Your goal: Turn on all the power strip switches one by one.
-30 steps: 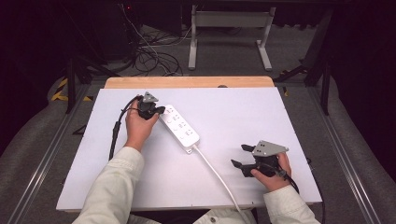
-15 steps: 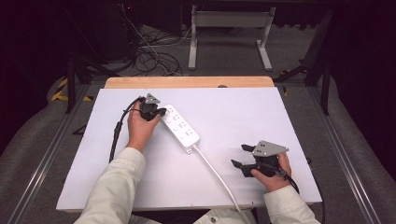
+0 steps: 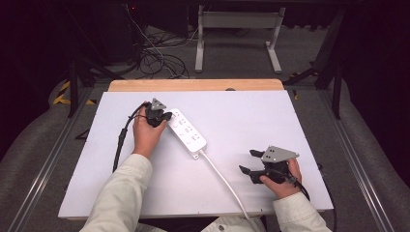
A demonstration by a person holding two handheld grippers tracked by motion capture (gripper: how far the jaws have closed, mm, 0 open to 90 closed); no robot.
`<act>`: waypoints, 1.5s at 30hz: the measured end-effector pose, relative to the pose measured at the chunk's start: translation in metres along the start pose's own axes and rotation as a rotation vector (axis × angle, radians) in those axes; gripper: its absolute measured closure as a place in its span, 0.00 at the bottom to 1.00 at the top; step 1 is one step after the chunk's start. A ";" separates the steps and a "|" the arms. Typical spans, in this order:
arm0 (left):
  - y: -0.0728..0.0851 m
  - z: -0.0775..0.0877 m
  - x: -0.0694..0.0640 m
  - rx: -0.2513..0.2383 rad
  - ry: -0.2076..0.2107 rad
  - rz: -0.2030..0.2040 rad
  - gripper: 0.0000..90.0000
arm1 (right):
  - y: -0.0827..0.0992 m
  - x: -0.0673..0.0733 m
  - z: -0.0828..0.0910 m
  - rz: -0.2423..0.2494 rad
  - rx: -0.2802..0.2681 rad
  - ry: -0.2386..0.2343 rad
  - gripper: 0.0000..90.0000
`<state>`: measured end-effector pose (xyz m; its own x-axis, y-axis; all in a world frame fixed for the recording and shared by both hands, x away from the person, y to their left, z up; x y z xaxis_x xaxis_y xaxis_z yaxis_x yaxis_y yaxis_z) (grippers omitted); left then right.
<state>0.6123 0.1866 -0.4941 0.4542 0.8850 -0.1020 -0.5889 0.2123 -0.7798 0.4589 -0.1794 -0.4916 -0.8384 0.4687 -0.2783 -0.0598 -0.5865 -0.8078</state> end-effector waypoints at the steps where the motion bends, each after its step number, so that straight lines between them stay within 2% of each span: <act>1: 0.000 0.000 0.000 -0.002 0.002 0.003 1.00 | 0.000 0.000 0.000 0.000 0.000 0.000 0.34; 9: 0.001 0.000 -0.001 -0.003 -0.005 0.003 1.00 | 0.000 0.000 0.000 0.000 -0.001 -0.002 0.34; 12: 0.002 -0.001 -0.001 -0.009 -0.001 0.018 1.00 | 0.000 0.001 0.000 0.000 -0.001 -0.004 0.34; 13: 0.002 0.000 -0.001 -0.010 -0.013 0.010 1.00 | 0.000 0.001 0.000 0.000 -0.001 -0.004 0.34; 17: 0.002 -0.001 0.001 -0.013 0.003 0.026 1.00 | 0.000 0.000 0.000 0.000 -0.001 -0.003 0.34; 20: 0.002 -0.001 0.001 -0.012 -0.008 0.023 1.00 | 0.000 0.000 0.000 0.000 -0.002 -0.003 0.34; 26: 0.003 -0.001 0.002 -0.007 0.019 0.052 1.00 | 0.000 0.000 0.000 0.001 -0.001 -0.002 0.34; 27: 0.003 -0.001 0.001 -0.001 0.013 0.053 1.00 | 0.000 0.000 0.000 0.001 -0.002 -0.002 0.34; 29: 0.002 -0.001 -0.001 0.005 -0.009 0.024 1.00 | 0.000 0.001 0.000 0.002 0.000 -0.002 0.34; 33: 0.002 -0.001 -0.002 0.009 -0.021 0.030 1.00 | 0.000 0.001 0.000 0.002 -0.002 -0.001 0.34; 35: 0.000 0.000 -0.003 0.018 -0.036 0.014 1.00 | 0.000 0.001 0.001 0.001 -0.003 -0.002 0.34; 37: -0.004 0.006 -0.005 0.038 -0.049 -0.012 1.00 | 0.000 0.000 0.000 0.000 -0.002 -0.001 0.34; 39: -0.009 0.014 -0.007 -0.005 -0.006 0.021 1.00 | 0.000 0.000 0.001 -0.002 -0.002 0.001 0.34; 40: -0.012 0.019 -0.008 -0.026 0.017 0.026 1.00 | 0.000 -0.001 0.001 -0.003 -0.002 0.001 0.34; 45: -0.024 0.047 -0.014 -0.075 0.051 -0.001 1.00 | 0.001 -0.002 -0.001 -0.005 0.003 0.002 0.34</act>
<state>0.5887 0.1891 -0.4447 0.4893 0.8621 -0.1316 -0.5381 0.1796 -0.8235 0.4606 -0.1799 -0.4921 -0.8369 0.4732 -0.2750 -0.0657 -0.5857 -0.8078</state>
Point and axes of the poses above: each handheld gripper's, and its own axes: z roughly backward along the jaws, y roughly out of its underside, x roughly to its left, the point moved 4 cm from there along -z, roughly forward along the jaws, and after that the axes turned 13 degrees about z, right-handed, at the moved point
